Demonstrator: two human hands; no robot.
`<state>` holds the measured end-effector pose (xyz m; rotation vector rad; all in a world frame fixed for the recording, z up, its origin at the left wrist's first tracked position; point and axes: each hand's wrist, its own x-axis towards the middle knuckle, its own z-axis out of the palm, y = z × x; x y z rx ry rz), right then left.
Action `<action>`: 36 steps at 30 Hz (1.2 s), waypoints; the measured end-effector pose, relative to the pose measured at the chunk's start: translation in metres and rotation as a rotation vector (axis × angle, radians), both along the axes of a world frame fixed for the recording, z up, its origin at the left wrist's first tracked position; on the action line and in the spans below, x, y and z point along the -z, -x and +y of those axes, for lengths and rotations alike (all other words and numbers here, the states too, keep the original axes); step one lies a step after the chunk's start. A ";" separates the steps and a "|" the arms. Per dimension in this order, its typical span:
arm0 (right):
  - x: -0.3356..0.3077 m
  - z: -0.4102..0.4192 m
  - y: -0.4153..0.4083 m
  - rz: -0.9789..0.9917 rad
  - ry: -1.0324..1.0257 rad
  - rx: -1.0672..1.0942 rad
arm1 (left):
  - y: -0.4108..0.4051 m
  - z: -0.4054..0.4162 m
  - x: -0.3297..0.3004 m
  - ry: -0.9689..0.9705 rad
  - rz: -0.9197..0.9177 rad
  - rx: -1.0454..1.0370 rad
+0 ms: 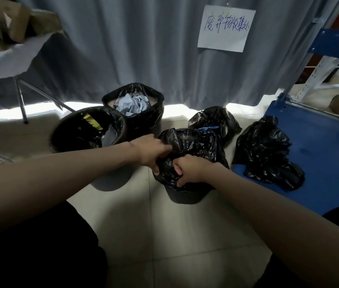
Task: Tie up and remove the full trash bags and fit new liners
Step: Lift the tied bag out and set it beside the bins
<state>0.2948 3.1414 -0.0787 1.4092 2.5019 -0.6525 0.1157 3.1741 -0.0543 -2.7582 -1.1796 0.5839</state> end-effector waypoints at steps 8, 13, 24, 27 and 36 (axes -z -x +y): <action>0.014 -0.021 0.001 -0.209 -0.154 -0.063 | -0.016 -0.016 0.023 -0.209 0.132 0.203; -0.002 -0.001 -0.013 0.020 0.168 0.147 | -0.028 0.003 0.004 0.124 0.155 -0.004; -0.010 0.009 -0.067 -0.462 -0.350 0.192 | -0.054 0.014 0.031 0.116 0.212 0.023; -0.004 0.008 -0.071 -0.425 -0.402 0.108 | -0.067 0.025 0.030 0.087 0.249 0.031; 0.035 0.025 -0.040 -0.543 -0.249 -0.061 | -0.090 0.049 0.068 0.100 0.420 -0.084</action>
